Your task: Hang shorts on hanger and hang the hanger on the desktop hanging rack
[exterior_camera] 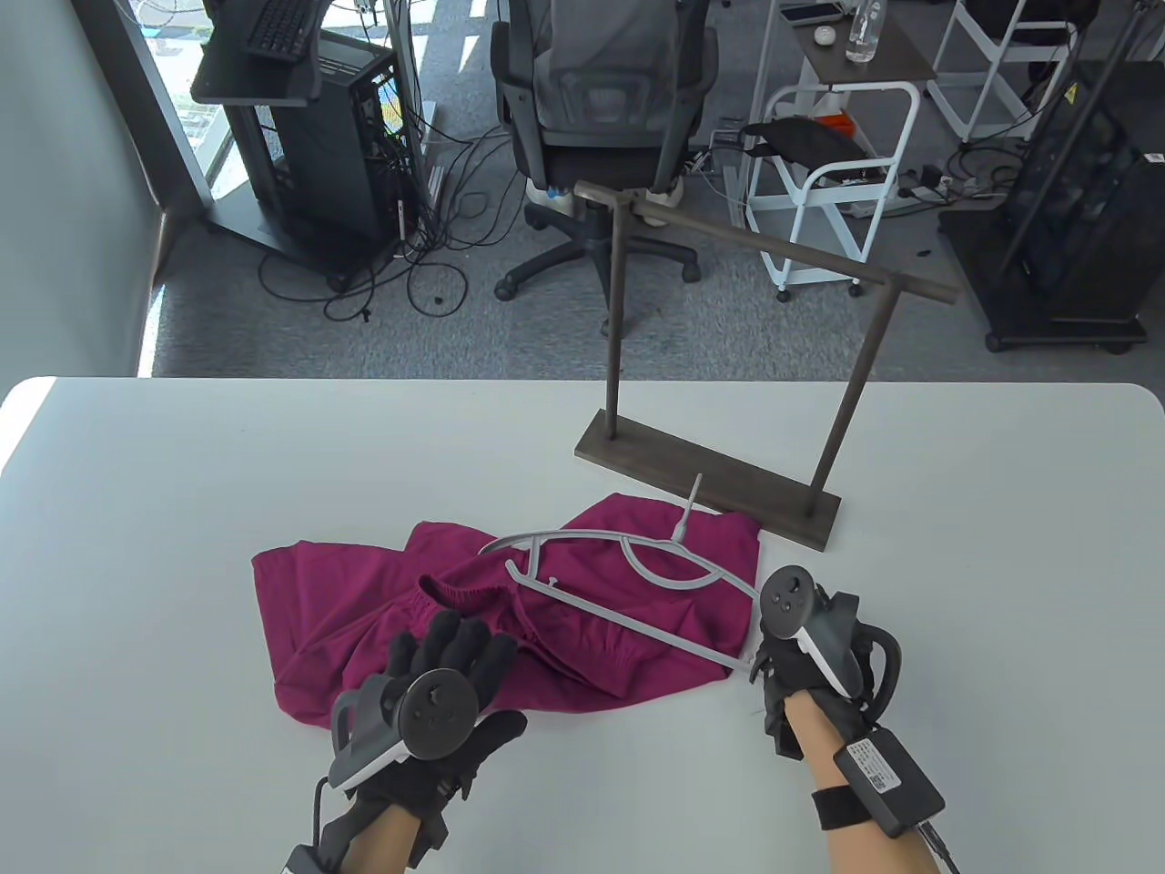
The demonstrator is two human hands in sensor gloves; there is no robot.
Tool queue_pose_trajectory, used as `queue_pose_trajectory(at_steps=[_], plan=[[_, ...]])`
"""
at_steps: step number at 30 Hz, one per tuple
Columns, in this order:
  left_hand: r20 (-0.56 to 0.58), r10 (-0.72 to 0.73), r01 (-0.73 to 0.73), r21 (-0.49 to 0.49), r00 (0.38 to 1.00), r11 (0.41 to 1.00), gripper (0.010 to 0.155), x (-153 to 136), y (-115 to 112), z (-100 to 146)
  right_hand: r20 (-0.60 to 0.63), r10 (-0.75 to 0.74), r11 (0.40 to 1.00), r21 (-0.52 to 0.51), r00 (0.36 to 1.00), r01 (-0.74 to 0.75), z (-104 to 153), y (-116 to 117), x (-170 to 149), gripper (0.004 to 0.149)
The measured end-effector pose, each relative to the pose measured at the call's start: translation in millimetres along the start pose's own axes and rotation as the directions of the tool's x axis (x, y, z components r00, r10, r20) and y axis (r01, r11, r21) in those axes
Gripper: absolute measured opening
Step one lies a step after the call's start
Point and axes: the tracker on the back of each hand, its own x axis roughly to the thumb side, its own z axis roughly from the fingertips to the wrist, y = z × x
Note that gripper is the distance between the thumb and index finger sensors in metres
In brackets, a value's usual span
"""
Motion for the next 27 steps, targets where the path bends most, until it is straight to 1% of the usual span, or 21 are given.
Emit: queue_pose_trajectory(at_steps=[3, 7, 13, 16, 19, 25, 27], plan=[[-0.006, 0.007, -0.007, -0.002, 1.000, 1.000, 0.084, -1.0, -0.3, -0.6, 0.002, -0.065, 0.996, -0.064, 0.998, 0.065, 2.8, -10.9, -2.3, 0.049], [-0.019, 0.010, -0.010, -0.001, 1.000, 1.000, 0.084, -2.7, 0.4, -0.5, 0.026, -0.151, 0.983, -0.099, 0.988, 0.153, 6.6, -23.5, -5.8, 0.049], [-0.047, 0.040, -0.040, 0.009, 0.998, 0.999, 0.084, -11.9, 1.8, 0.2, 0.064, -0.278, 0.957, -0.070, 0.959, 0.282, 13.6, -37.5, -9.5, 0.049], [-0.071, 0.070, -0.066, 0.056, 0.995, 0.996, 0.083, -20.5, 7.0, 3.3, 0.089, -0.330, 0.941, -0.053, 0.940, 0.336, 18.1, -43.3, -11.0, 0.049], [-0.108, 0.095, -0.081, 0.126, 0.990, 0.989, 0.081, -30.4, 13.1, 8.0, 0.114, -0.364, 0.927, -0.051, 0.924, 0.372, 21.3, -49.1, -12.4, 0.049], [-0.178, 0.130, -0.086, 0.235, 0.975, 0.968, 0.070, -45.2, 21.6, 16.4, 0.153, -0.440, 0.888, -0.075, 0.885, 0.454, 25.0, -63.4, -16.4, 0.049], [-0.197, 0.116, -0.062, 0.264, 0.974, 0.962, 0.067, -48.2, 25.0, 16.7, 0.162, -0.461, 0.874, -0.084, 0.872, 0.478, 25.8, -68.5, -18.2, 0.049]])
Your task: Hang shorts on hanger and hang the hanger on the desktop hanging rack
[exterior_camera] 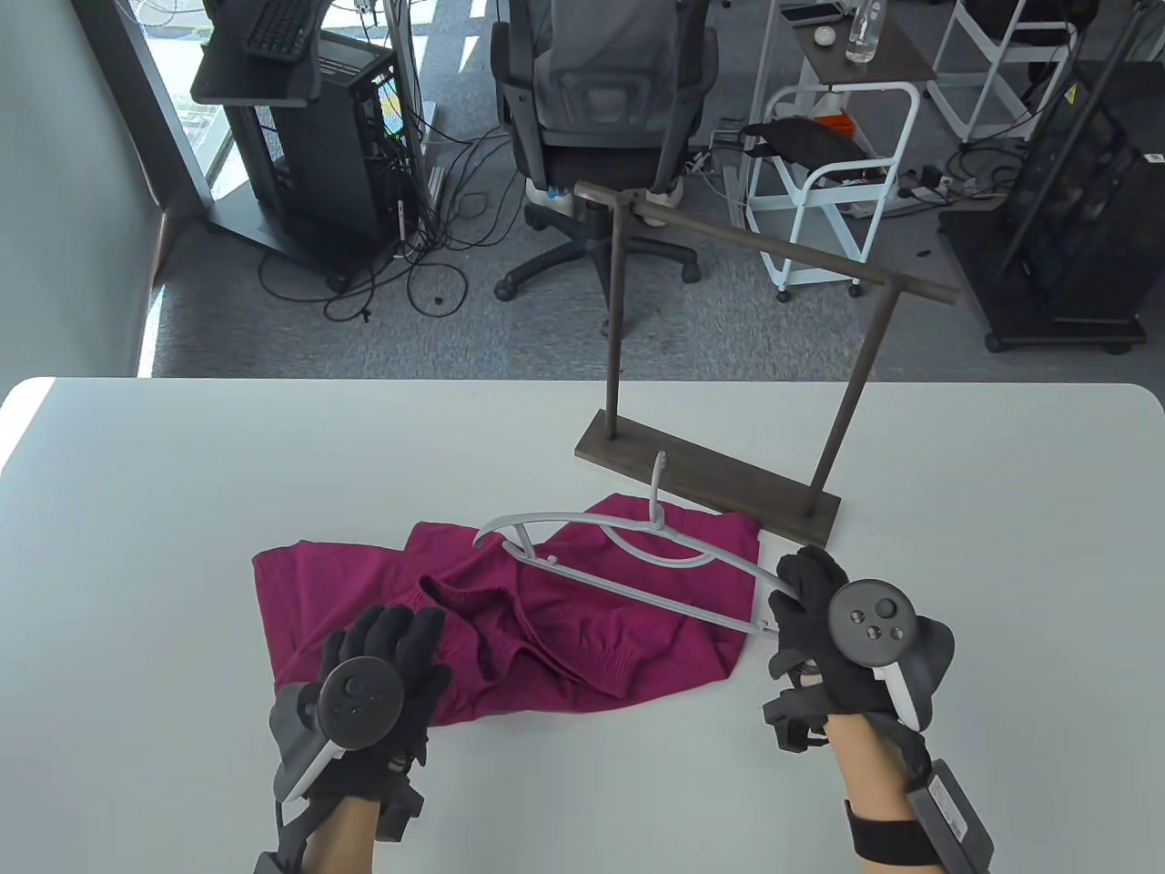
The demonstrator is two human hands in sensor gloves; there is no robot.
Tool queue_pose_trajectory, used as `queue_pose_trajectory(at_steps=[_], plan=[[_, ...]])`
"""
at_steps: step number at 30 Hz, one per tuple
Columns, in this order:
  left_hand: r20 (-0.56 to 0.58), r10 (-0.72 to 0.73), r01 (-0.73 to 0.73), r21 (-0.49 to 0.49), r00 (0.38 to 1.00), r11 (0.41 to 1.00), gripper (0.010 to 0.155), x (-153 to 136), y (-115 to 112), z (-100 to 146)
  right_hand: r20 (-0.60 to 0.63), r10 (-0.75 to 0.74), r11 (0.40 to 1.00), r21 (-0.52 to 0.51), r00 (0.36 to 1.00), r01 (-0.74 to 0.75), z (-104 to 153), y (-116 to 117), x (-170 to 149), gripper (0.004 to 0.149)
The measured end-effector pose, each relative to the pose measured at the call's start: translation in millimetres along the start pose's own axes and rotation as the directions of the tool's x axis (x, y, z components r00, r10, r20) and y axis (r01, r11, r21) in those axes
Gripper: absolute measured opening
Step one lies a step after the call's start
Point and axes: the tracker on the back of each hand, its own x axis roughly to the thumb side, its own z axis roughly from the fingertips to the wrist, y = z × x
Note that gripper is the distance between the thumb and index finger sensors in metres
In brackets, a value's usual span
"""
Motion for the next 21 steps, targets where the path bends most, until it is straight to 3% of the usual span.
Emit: queue_pose_trajectory(at_steps=[5, 10, 21], plan=[[-0.042, -0.152, 0.152, -0.004, 0.988, 0.988, 0.056, -0.1, 0.4, -16.5, 0.005, -0.058, 0.998, -0.033, 0.998, 0.058, 0.6, -13.1, -0.5, 0.049], [-0.061, -0.253, 0.245, -0.116, 0.966, 0.963, 0.051, 8.0, -11.7, -45.0, -0.007, -0.085, 0.995, -0.051, 0.996, 0.085, 0.4, -19.6, -4.5, 0.049], [-0.064, -0.411, 0.366, -0.344, 0.909, 0.864, 0.065, 13.0, -48.7, -90.9, -0.035, -0.093, 0.994, -0.056, 0.995, 0.091, -1.1, -26.1, -16.5, 0.049]])
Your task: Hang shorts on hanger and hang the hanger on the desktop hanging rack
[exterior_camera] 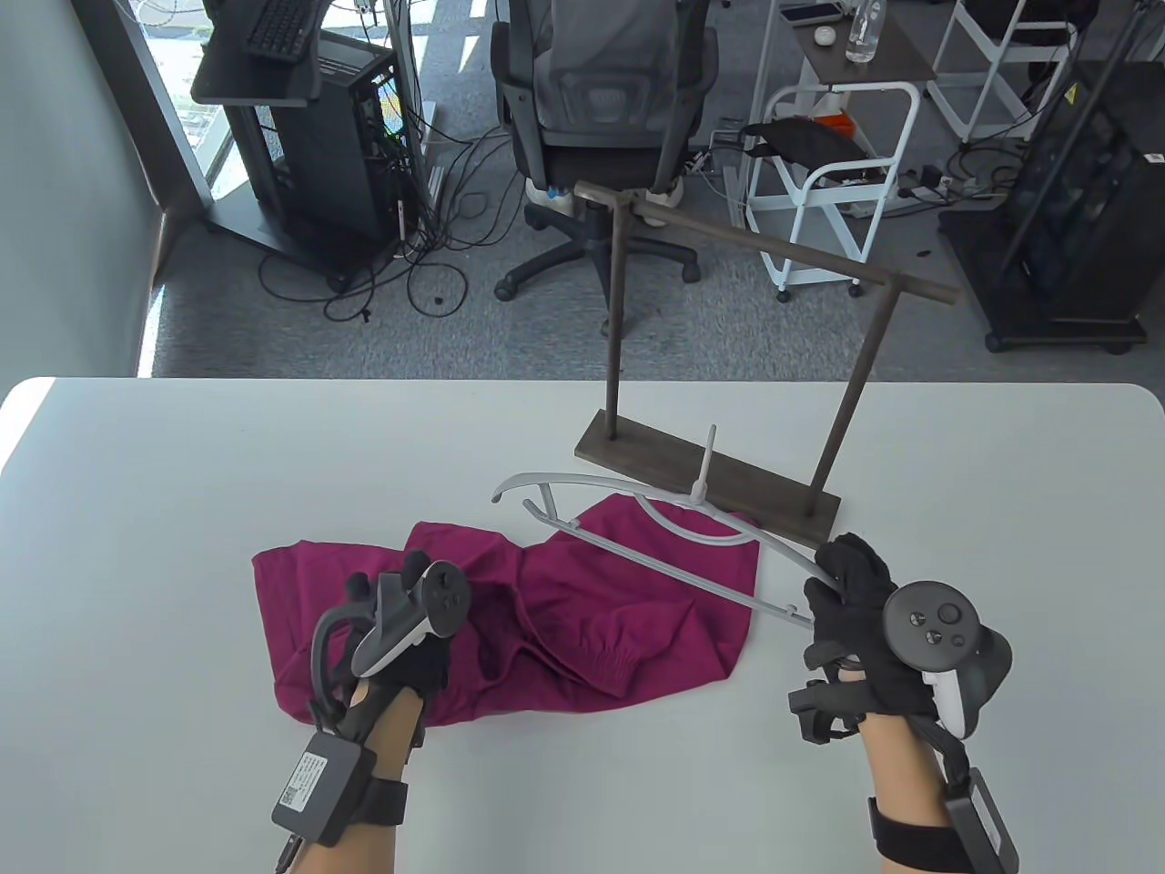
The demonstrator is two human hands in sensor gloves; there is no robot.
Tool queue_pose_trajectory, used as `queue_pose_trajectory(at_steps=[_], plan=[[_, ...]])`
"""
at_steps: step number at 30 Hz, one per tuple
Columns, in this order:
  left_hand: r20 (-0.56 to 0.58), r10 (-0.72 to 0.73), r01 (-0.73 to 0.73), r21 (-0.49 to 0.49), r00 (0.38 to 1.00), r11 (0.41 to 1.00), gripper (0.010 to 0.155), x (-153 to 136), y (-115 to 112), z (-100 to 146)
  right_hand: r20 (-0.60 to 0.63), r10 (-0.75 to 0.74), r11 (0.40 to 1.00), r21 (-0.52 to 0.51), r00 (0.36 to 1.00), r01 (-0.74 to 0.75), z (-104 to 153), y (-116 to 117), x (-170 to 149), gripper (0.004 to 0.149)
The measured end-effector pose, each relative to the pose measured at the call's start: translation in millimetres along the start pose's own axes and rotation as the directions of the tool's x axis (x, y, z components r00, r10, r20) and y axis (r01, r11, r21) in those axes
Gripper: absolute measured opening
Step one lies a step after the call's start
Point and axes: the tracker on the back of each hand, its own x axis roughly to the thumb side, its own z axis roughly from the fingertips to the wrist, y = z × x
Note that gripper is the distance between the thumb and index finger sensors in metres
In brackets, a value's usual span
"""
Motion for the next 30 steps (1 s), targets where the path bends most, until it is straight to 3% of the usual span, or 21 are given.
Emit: queue_pose_trajectory(at_steps=[9, 13, 18, 23, 27, 30], plan=[[-0.020, -0.051, 0.050, -0.029, 0.999, 0.998, 0.049, -4.1, -12.8, -7.5, 0.015, 0.023, 0.998, 0.056, 1.000, -0.024, 0.3, 7.2, -3.0, 0.049], [-0.029, 0.026, -0.028, -0.042, 0.999, 0.999, 0.046, -14.7, -17.8, -5.7, 0.031, 0.021, 0.997, 0.071, 0.999, -0.023, 2.1, 8.2, -1.9, 0.049], [-0.024, 0.149, -0.147, 0.064, 0.989, 0.987, 0.044, -30.6, 9.4, 17.2, 0.068, -0.025, 0.996, 0.083, 0.997, 0.019, 1.8, 4.0, -0.2, 0.049], [0.015, 0.262, -0.260, 0.191, 0.965, 0.946, 0.043, -43.7, 35.2, 55.7, 0.136, -0.092, 0.988, 0.137, 0.986, 0.073, -1.0, -2.1, 2.8, 0.049], [0.070, 0.356, -0.363, 0.241, 0.932, 0.900, 0.044, -51.4, 38.4, 75.5, 0.171, -0.149, 0.975, 0.188, 0.974, 0.116, -0.8, -4.4, 4.9, 0.049], [0.126, 0.434, -0.451, 0.286, 0.892, 0.845, 0.044, -59.2, 27.7, 77.8, 0.183, -0.158, 0.968, 0.221, 0.970, 0.116, 0.6, -1.2, 5.8, 0.049]])
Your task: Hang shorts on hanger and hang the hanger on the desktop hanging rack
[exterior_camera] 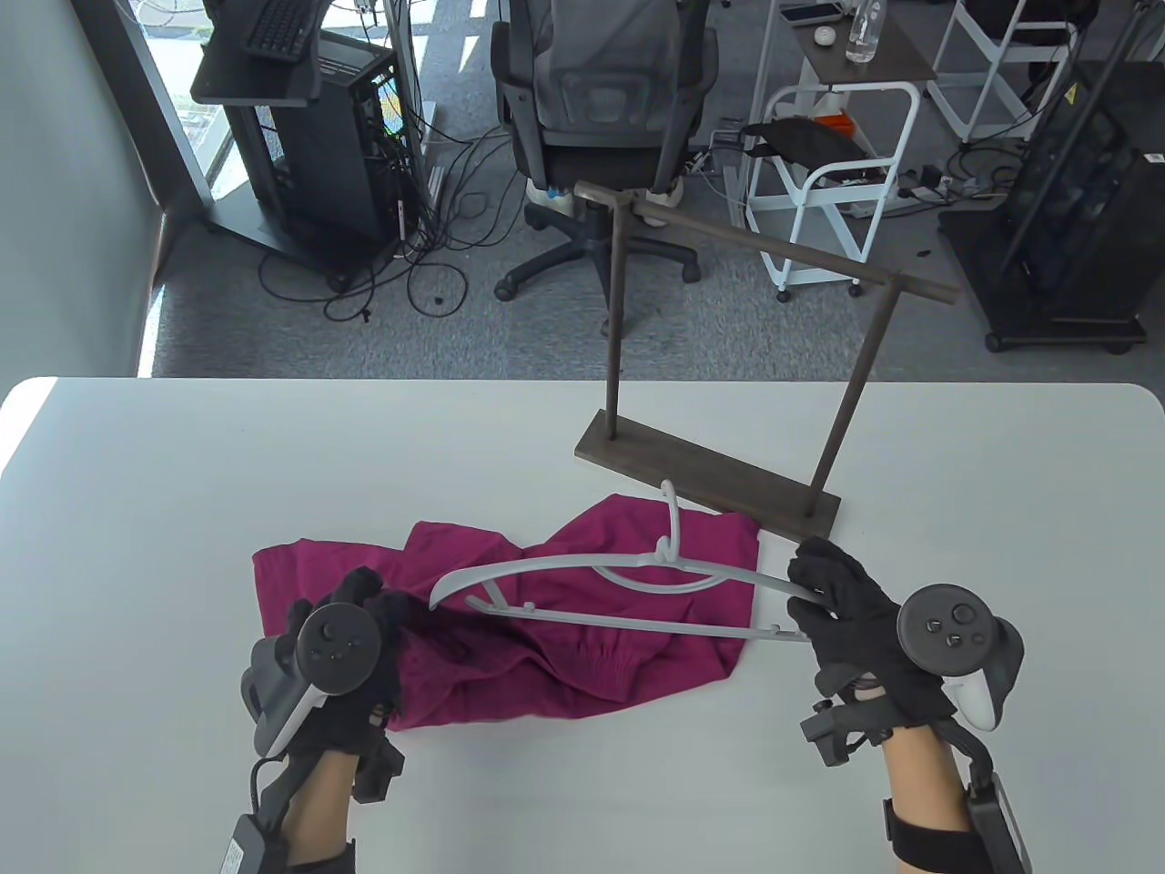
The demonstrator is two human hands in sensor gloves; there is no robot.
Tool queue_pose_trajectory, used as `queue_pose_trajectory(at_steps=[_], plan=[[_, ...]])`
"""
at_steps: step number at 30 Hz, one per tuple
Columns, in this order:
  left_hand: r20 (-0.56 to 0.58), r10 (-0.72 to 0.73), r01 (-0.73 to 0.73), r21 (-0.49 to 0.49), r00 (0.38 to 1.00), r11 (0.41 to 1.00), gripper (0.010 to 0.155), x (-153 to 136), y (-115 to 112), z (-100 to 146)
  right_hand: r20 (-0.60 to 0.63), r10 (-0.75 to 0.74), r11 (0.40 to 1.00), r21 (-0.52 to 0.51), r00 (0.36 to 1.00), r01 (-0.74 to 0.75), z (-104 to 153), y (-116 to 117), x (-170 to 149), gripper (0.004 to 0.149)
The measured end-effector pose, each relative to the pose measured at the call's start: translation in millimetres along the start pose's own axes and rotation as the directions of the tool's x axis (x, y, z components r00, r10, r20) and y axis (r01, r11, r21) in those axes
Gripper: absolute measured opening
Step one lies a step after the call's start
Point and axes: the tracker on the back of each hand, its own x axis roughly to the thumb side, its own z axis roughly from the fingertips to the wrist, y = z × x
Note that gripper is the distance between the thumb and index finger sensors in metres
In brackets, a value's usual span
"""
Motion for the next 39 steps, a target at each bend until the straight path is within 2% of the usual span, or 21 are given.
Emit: queue_pose_trajectory(at_steps=[3, 7, 17, 24, 29, 36, 39], plan=[[0.018, 0.080, -0.079, -0.040, 0.997, 0.996, 0.044, -1.4, -4.6, 0.3, 0.007, 0.010, 0.999, 0.036, 1.000, -0.010, -0.8, 9.5, 1.4, 0.049], [0.053, -0.015, 0.016, -0.010, 0.998, 1.000, 0.044, 3.0, -7.3, 6.2, 0.025, 0.058, 0.996, 0.063, 0.998, -0.059, -2.0, 30.8, 11.4, 0.049], [0.131, 0.010, -0.010, -0.002, 0.991, 1.000, 0.045, 5.3, -8.2, 14.3, 0.089, 0.107, 0.986, 0.118, 0.990, -0.117, 5.1, 91.1, 46.8, 0.050], [0.157, 0.022, -0.031, 0.055, 0.987, 0.998, 0.049, 7.2, -9.7, 15.0, 0.084, 0.069, 0.983, 0.163, 0.994, -0.082, 0.8, 124.0, 53.5, 0.050], [0.182, 0.017, -0.032, 0.080, 0.983, 0.996, 0.057, 7.9, -12.7, 12.7, 0.069, 0.032, 0.982, 0.183, 0.997, -0.044, -3.3, 136.5, 50.9, 0.050], [0.155, 0.013, -0.026, 0.082, 0.988, 0.996, 0.075, 7.3, -17.4, 6.2, 0.068, 0.023, 0.983, 0.180, 0.997, -0.035, -5.7, 139.7, 45.6, 0.050], [0.117, 0.028, -0.036, 0.068, 0.993, 0.997, 0.069, 6.5, -20.0, 2.2, 0.072, 0.027, 0.983, 0.177, 0.997, -0.039, -4.7, 139.3, 46.0, 0.050]])
